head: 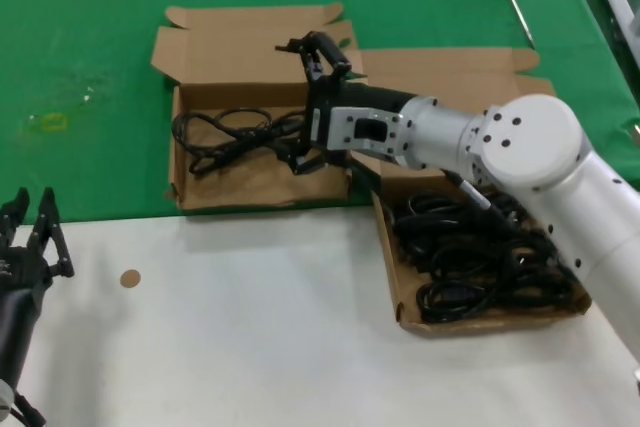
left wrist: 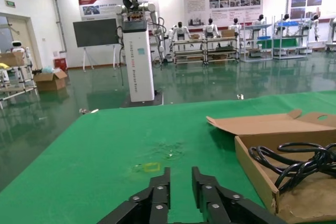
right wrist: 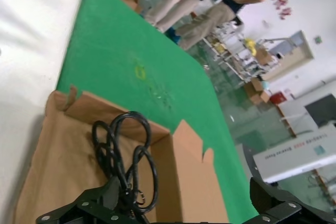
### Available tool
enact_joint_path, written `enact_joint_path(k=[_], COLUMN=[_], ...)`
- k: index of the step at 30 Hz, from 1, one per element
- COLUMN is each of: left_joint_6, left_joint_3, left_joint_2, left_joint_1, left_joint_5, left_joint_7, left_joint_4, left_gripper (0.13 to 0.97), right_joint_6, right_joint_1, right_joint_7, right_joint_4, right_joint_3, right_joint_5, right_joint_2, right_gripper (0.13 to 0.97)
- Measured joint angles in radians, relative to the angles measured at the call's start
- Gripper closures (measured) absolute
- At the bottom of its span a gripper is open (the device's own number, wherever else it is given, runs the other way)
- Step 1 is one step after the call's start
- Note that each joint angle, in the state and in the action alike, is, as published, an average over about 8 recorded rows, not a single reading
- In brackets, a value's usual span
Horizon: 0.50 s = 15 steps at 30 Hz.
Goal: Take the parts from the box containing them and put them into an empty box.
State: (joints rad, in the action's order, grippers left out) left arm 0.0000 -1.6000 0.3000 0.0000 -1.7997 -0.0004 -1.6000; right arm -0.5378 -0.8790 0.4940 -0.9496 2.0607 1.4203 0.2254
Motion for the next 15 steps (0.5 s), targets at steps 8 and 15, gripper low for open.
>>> enact_joint_path(k=[8,15], left_joint_6=[0.000,0.000], left_joint_3=[0.000,0.000], left_joint_2=[0.000,0.000], left_joint_1=[0.000,0.000], left_joint_5=[0.000,0.000], left_joint_7=[0.000,0.000], left_joint_4=[0.000,0.000], left_gripper=[0.835,0.733], right_joint_6=[0.057,0.111], right_joint_1=[0.093,0.181], right_joint_7=[-0.052,-0.102], right_joint_4=[-0.069,-0.134], right_joint_3=[-0.049,-0.095], right_joint_5=[0.040,0.078], right_joint_2=[0.008,0.015], right_gripper=[0.185,0.144])
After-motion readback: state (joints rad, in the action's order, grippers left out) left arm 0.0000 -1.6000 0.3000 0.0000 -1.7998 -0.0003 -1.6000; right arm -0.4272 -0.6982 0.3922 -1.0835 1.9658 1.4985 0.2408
